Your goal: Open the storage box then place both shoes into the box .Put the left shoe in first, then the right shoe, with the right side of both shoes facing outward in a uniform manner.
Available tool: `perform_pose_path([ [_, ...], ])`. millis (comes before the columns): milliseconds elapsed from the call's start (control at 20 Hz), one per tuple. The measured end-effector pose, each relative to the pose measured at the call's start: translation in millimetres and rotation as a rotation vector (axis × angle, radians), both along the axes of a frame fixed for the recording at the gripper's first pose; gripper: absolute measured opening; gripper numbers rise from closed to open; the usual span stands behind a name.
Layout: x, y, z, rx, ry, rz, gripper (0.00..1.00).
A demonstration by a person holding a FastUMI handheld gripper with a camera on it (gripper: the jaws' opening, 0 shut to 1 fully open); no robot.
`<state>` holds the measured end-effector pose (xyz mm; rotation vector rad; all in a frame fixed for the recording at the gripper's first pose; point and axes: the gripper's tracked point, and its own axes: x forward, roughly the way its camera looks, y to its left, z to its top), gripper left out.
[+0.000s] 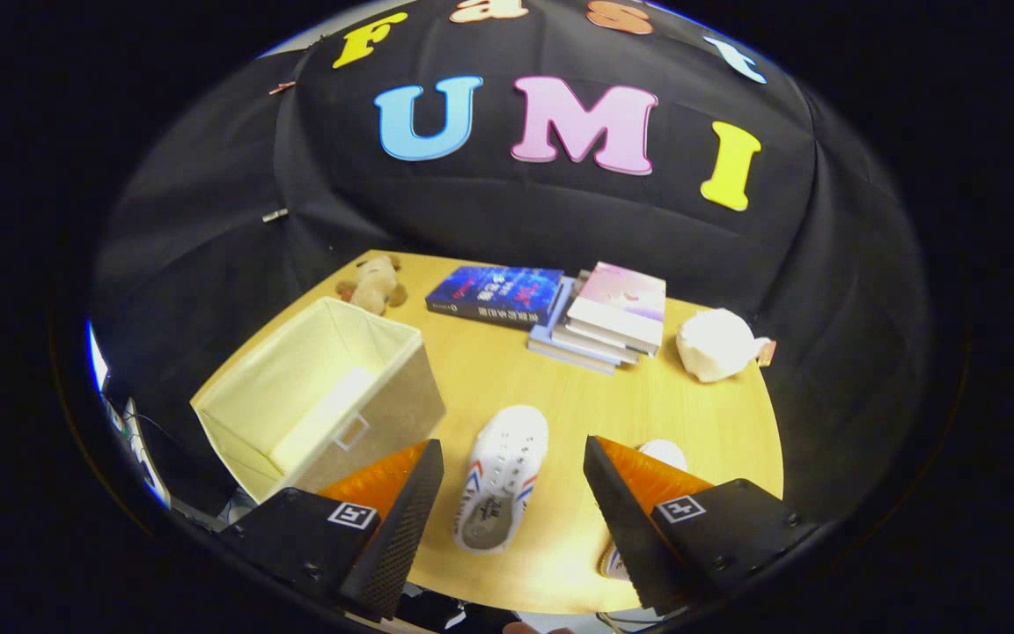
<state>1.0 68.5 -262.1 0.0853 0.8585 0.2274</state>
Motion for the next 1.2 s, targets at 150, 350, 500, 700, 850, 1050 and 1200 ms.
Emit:
perform_pose_path([
  [150, -13, -9, -45, 0.02, 0.084, 0.003, 0.99],
  [350, -13, -8, -98, 0.036, 0.157, 0.033, 0.99],
  [500, -17, -5, -138, 0.025, 0.24, 0.061, 0.99],
  [700, -26, 5, -165, 0.074, 0.348, 0.052, 0.86],
  [850, -25, 10, -170, 0.106, 0.374, 0.017, 0.78],
  [1050, -21, 23, -171, 0.159, 0.425, -0.056, 0.61],
  [1200, -21, 27, -170, 0.179, 0.434, -0.098, 0.32],
])
